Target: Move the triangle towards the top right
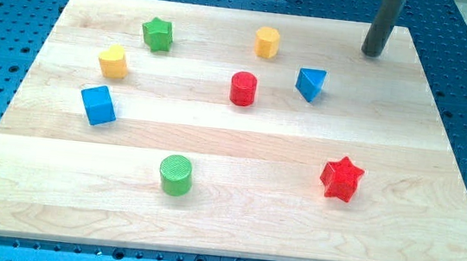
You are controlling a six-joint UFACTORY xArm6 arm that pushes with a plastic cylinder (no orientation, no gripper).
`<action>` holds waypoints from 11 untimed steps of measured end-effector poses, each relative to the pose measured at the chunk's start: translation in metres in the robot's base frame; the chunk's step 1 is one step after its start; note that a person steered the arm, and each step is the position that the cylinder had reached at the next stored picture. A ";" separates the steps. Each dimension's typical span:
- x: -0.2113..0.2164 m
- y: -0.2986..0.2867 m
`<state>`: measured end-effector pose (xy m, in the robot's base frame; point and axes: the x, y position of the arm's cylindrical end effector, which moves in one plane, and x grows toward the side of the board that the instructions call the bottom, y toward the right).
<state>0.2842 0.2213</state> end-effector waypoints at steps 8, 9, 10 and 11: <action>0.107 -0.126; 0.073 -0.119; 0.044 -0.110; 0.059 -0.101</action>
<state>0.3431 0.1204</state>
